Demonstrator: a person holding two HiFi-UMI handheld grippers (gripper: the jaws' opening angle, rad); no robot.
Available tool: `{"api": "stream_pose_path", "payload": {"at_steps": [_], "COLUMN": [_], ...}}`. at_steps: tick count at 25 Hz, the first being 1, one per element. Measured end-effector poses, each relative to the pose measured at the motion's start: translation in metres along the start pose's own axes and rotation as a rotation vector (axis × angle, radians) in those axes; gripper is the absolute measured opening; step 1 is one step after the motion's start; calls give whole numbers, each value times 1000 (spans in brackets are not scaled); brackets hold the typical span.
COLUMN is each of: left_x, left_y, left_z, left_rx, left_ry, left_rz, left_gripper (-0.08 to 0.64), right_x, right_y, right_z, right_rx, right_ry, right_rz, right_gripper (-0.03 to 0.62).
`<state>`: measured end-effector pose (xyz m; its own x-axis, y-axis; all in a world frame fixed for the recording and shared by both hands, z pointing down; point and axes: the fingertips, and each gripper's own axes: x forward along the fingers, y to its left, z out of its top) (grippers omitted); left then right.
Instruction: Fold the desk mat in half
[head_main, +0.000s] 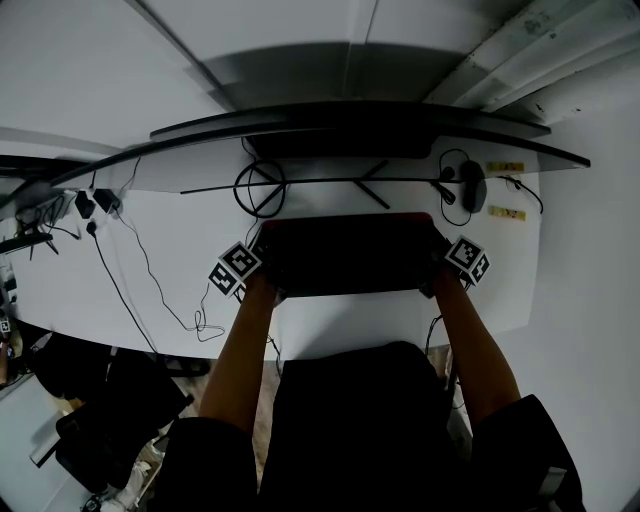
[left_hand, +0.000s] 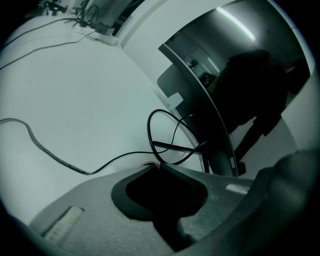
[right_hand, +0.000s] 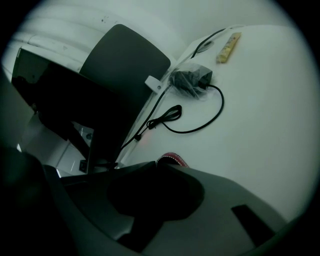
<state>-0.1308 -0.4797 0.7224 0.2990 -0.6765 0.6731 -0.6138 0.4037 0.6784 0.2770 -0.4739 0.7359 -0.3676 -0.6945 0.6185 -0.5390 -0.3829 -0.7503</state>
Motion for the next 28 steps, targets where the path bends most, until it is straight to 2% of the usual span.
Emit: {"api": "stream_pose_path", "payload": {"at_steps": [2,7,12,14,17,19,22,25,28], "left_x": [-1,-1,-5,-4,-8,-10,-14,-20,-28], "left_y": [-10,5,-8,-6,-15,-7,-4,-11,-15], "left_z": [3,-2,1,2,4,3,4,6,7], "left_rx": [14,27,47,63,68,87,96,80,65], "left_ry": [-18,-2,-21,-25,-31,-29,-40,-56,-67], "left_rz": [-13,33,-6,-7,-30,-18,-26,-68,-94], "left_gripper": [44,54,66,104,115,123,133,138,138], "right_x": [0,-1,-2,-3,-5,-6,-8,-11,-19], "right_y": [1,2,5,6,5,5,10,15,23], "right_z": [0,0,2,3,5,6,6,4,7], "right_rx": [-7,-18,-27,-19,10,13,-9,-34,-92], "right_ry": [-8,-17,-34,-48,-53,-54,-50,-45,-58], "right_rz": [-5,-28,-37,-27,-11,-8,-1,9,6], "right_gripper": [34,41,53,63,63,63,63,63,63]}}
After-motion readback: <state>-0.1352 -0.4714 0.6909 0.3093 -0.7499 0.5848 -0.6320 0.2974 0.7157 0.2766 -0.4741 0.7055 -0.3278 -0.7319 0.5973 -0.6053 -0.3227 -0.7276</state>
